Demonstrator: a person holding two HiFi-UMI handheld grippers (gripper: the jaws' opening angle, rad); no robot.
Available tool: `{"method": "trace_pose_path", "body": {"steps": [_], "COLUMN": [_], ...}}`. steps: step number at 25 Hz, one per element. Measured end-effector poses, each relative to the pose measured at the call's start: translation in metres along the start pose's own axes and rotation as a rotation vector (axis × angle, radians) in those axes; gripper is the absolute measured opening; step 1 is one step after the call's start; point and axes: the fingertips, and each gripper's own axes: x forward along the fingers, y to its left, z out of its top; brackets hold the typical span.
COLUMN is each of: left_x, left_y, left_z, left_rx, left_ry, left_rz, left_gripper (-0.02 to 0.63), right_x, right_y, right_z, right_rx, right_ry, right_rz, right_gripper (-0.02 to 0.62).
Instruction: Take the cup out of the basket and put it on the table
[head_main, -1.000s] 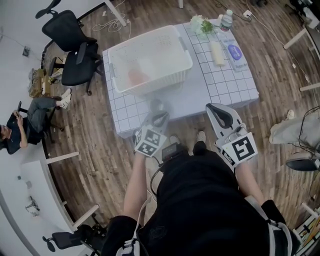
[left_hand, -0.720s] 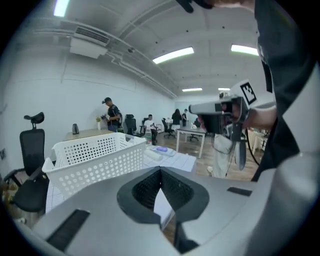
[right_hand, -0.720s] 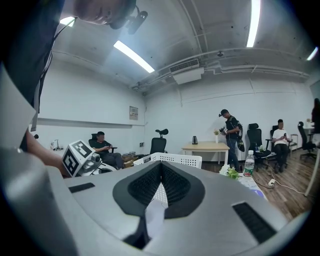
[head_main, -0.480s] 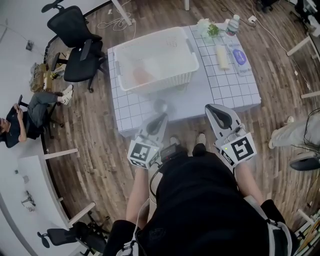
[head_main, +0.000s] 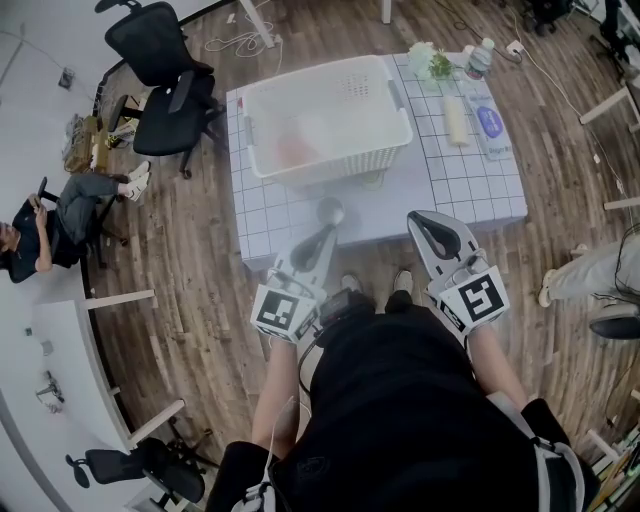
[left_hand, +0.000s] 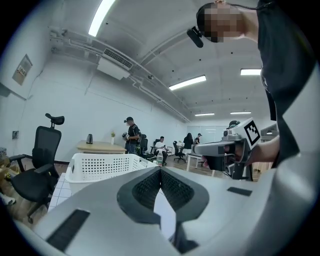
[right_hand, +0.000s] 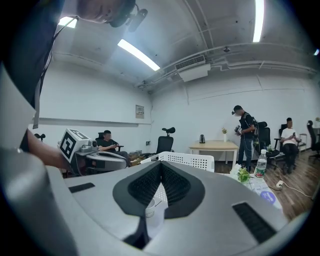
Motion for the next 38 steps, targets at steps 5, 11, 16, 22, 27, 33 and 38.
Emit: {"method": "trace_pose_path", "body": {"steps": [5,11,16,22,27,33,38], "left_x": [-0.004,-0.011,-0.018,-0.021,-0.023,-0.025,-0.022], "left_y": [0.004,0.006,0.012,0.016,0.018,0.020,0.020], "left_z": [0.004,0.012,0.013,0.028,0.036,0.044,0.041], "left_rx": [0.031,0.046,0.044,0.058,0.092,0.088,0.117], "left_ry": [0.004,0.005,-0.003,-0.067,-0.065,-0.063,-0.024], "left_rz": [0.005,0.031,0.061,0.101,0.116,0.140,0.131], "left_gripper": [0.009,0.009,0.009,0.009,0.009,0.009,0.009], "right_x": [0.013,0.041,0.073,0.113,0.150,0.202,0.248], "right_y": [0.003,0.005,0.011,0.018,0.022,0.017,0.011], "right_z": [0.000,0.005,0.016,0.024,0.027,0.028,0.032], "right_rx": [-0.026,-0.087,-0.142,-0.193,-0.226,-0.287,-0.258], "right_ry": [0.015,0.046,0.065,0.095,0.133,0.209,0.254], "right_rz": [0.030,0.099,0.162,0.249,0.311,0.377,0.419], "right_gripper": [0.015,0.017,0.017,0.069,0.141,0.199,0.237]}}
